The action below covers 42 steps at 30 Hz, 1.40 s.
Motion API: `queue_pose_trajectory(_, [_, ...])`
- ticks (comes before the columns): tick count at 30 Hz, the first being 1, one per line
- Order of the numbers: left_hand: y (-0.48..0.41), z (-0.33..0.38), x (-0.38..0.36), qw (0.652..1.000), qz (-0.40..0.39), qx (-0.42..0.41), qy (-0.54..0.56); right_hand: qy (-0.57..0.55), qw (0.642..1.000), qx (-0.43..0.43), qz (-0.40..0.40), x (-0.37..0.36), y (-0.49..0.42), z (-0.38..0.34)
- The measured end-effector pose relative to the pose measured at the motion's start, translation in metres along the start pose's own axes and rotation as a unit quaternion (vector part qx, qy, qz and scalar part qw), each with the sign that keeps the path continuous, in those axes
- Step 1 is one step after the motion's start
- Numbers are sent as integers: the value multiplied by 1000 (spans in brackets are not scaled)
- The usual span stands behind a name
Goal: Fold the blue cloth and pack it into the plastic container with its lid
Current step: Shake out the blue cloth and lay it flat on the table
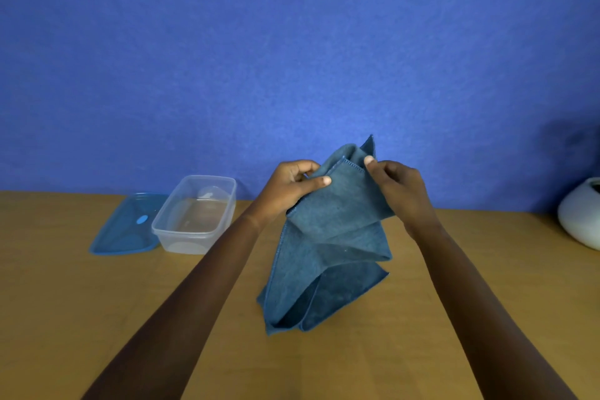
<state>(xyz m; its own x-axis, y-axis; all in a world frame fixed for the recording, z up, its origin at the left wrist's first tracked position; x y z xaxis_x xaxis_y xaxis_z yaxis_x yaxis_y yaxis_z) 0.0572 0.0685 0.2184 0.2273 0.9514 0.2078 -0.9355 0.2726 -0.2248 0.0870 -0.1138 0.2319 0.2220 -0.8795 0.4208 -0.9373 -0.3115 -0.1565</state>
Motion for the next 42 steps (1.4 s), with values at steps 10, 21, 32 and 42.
queue_pose_trajectory(10, [-7,17,5,998,69,2,14,-9,999,16,51,30,-18,-26])
queue_pose_trajectory(21, [-13,20,15,991,120,1,-61,-6,999,32,-40,26,-17,-26])
queue_pose_trajectory(32, [-16,25,7,984,106,-24,-138,60,993,69,73,19,-19,-23])
queue_pose_trajectory(42, [-11,-6,8,940,124,18,-317,41,987,102,119,53,-20,-48])
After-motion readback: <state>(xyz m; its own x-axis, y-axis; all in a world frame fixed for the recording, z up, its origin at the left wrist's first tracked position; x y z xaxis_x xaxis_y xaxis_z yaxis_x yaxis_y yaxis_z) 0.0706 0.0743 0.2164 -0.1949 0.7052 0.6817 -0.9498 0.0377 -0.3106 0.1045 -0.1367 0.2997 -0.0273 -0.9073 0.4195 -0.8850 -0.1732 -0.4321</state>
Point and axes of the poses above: each hand's wrist, its own y-axis away from the middle knuckle, its own x-axis out of the back of the hand, z = x × y, the point moved 2 cm from there along -y, towards the middle knuckle, and after that the axes turned 14 degrees about -z, right-handed, at the moved point
